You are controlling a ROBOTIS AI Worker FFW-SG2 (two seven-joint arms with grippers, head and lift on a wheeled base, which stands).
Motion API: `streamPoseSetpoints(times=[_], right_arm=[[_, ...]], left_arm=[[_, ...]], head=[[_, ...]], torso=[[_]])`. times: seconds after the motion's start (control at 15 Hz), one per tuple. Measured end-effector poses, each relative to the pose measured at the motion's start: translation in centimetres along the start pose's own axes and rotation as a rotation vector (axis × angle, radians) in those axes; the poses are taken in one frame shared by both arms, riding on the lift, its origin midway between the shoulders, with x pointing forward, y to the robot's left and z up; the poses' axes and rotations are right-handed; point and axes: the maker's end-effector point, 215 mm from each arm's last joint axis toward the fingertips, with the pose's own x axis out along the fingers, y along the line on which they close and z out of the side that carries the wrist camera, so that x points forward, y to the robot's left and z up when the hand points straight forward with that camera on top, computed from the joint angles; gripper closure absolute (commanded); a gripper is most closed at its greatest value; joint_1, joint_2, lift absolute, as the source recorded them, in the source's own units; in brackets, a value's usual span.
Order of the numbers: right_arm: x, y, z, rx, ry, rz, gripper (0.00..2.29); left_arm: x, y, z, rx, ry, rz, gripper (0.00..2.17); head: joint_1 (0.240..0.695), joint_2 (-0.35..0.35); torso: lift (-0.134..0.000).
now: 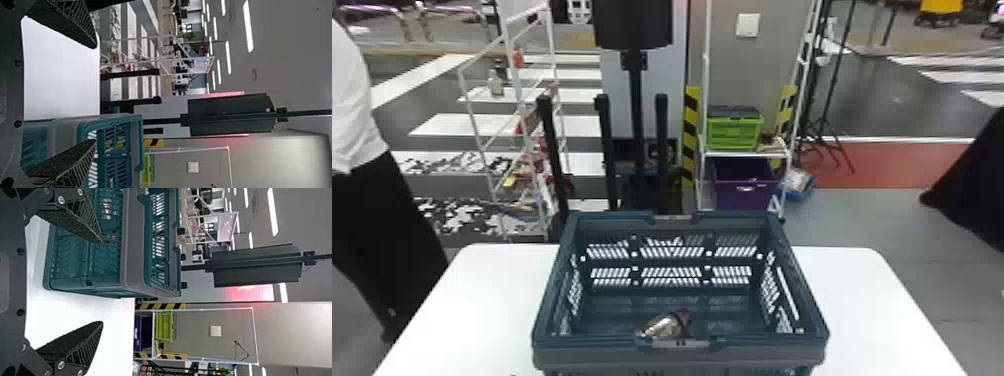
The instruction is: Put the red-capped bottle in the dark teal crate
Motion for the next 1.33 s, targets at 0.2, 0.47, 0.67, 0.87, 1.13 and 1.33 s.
streamPoseSetpoints(times=[0.2, 0.47, 0.67, 0.87, 1.13, 1.33], right_arm=[[0.1, 0.2, -0.5, 0.003, 0.008, 0.004, 0.15], [0.2, 0.4, -0.7, 0.003, 0.014, 0.008, 0.15], [0.3, 0.5, -0.7, 0.000, 0.015, 0.013, 0.15], [0.2, 0.7, -0.6, 0.001, 0.013, 0.019, 0.15], [-0.4, 1.0, -0.2, 0.006, 0.004, 0.024, 0.15], [-0.7, 1.1, 0.2, 0.006, -0.001, 0.025, 0.15]], left_arm=[[-0.9, -1.9, -2.0, -0.024, 0.005, -0.026, 0.02], [-1.3, -2.1, -2.8, -0.025, 0.015, -0.033, 0.02], [-1.7, -2.4, -4.0, -0.028, 0.036, -0.038, 0.02], [-2.0, -2.9, -4.6, -0.031, 0.048, -0.045, 0.02], [-2.7, -3.0, -4.9, -0.032, 0.057, -0.048, 0.02], [-3.3, -3.0, -4.5, -0.035, 0.037, -0.049, 0.02]], head=[[0.499, 0.000], [0.499, 0.000], [0.499, 0.000], [0.499, 0.000], [0.499, 0.000], [0.499, 0.000]], torso=[[0.000], [0.000], [0.000], [0.000], [0.000], [0.000]])
